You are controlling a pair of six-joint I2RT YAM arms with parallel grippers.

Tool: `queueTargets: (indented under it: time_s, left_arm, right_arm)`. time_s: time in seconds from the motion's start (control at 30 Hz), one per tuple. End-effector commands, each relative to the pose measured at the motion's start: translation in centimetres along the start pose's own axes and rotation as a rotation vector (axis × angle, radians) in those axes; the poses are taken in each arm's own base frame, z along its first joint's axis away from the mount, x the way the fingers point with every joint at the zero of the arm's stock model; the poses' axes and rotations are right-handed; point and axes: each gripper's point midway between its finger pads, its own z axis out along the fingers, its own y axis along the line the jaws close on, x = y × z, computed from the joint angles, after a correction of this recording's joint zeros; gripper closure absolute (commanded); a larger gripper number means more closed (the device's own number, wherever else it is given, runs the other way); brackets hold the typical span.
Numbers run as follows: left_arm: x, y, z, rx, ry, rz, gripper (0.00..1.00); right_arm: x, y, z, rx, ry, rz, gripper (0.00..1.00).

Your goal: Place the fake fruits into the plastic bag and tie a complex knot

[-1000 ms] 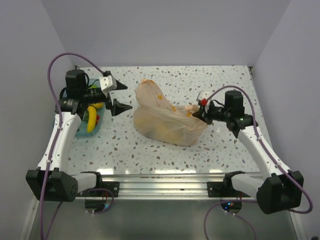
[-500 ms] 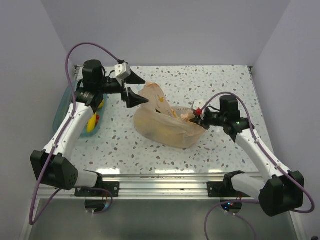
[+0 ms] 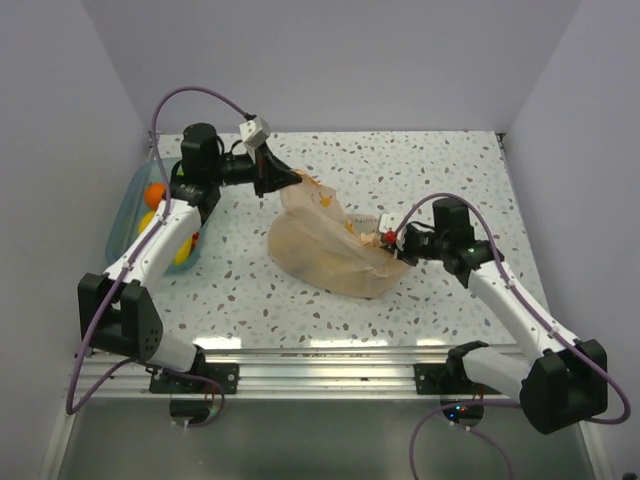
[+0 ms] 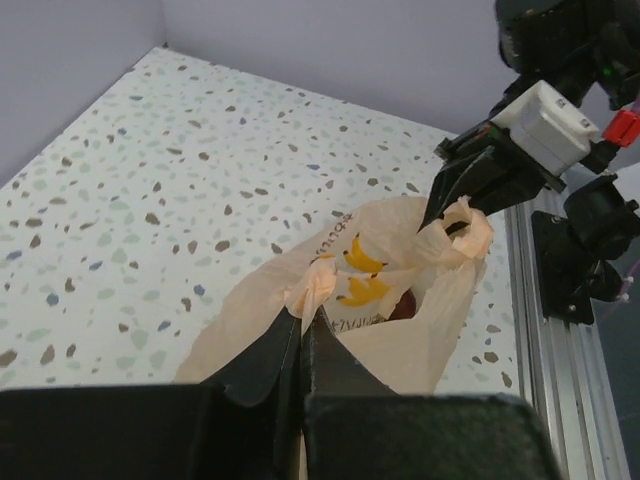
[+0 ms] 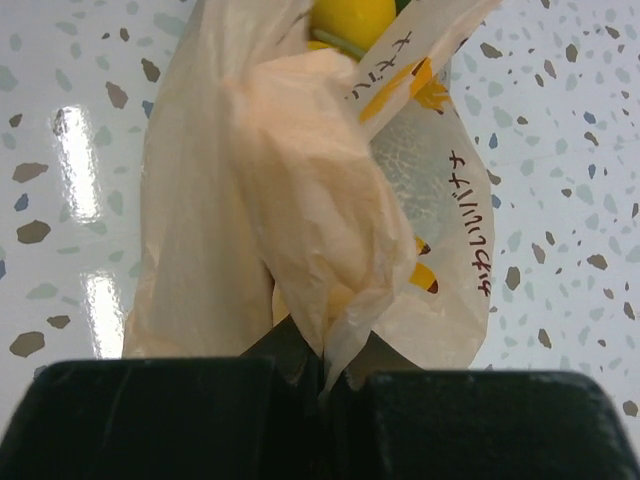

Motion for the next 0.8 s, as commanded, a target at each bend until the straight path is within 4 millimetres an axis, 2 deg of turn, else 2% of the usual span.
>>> queueTargets:
  time_s: [0.0,0.03,0.07,0.1,0.13,0.2,0.23,0.27,0.33,0.37,0.47,0.57,0.63,0.7,0.73,0.77]
  left_arm:
    - [-0.4,2.4,-3.6,-0.173,-0.061,-0.042,1.0]
    - [1.9,4.1,-4.8,-0.294,-0.054,-0.094,1.0]
    - [2.1,4.5,-6.0,-0.363,-0.062,-0.09,1.0]
    - [3.5,5.5,-7.2,-0.434,-0.047,-0.107,1.0]
    - [5.7,6.5,-8.3,-0.533,0.002,-0.153,1.0]
    - [10.0,6.8,-9.5,-0.62,0.09,-0.189,1.0]
    - [13.0,6.3,-9.9,-0.635,0.141,-0.243,1.0]
    - [14.1,6.3,-10.1,-0.654,0.161,-0.26,1.0]
    - [18.3,6.0,-11.2,-0.716,0.263,-0.333,1.0]
    - [19.9,6.3,-11.5,-0.735,0.303,-0.36,1.0]
    - [22.9,7.1,-12.7,-0.792,0.403,-0.377,1.0]
    - [24.3,7.8,-13.3,-0.821,0.449,-0.361,1.0]
    - [24.3,8.1,-13.4,-0.817,0.464,-0.332,1.0]
    - [22.3,6.9,-12.1,-0.691,0.406,-0.261,1.0]
    - [21.5,6.2,-11.7,-0.627,0.389,-0.159,1.0]
    - [18.6,5.0,-11.4,-0.572,0.329,-0.041,1.0]
  right_arm:
    - [1.6,0.9,-0.6,-0.009,0.067,-0.045,1.0]
    - [2.0,1.0,-0.6,-0.013,0.079,-0.068,1.0]
    - [2.8,1.6,-0.5,-0.025,0.097,-0.071,1.0]
    - [3.4,1.7,-0.5,-0.024,0.114,-0.08,1.0]
    - [3.8,1.9,-0.5,-0.03,0.123,-0.103,1.0]
    - [4.8,2.4,-0.3,-0.041,0.149,-0.12,1.0]
    - [5.0,2.4,-0.3,-0.044,0.156,-0.141,1.0]
    - [5.5,2.7,-0.1,-0.054,0.169,-0.143,1.0]
    - [6.2,2.8,0.2,-0.057,0.193,-0.155,1.0]
    - [6.5,2.8,0.3,-0.059,0.201,-0.156,1.0]
    - [7.3,2.6,0.6,-0.059,0.229,-0.145,1.0]
    - [8.0,2.3,1.0,-0.046,0.255,-0.111,1.0]
    - [8.0,1.6,1.1,-0.022,0.267,-0.052,1.0]
    - [7.3,0.4,1.0,0.018,0.278,0.002,1.0]
    - [6.9,0.1,1.0,0.042,0.281,0.088,1.0]
    - [5.3,-1.0,0.6,0.066,0.265,0.128,1.0]
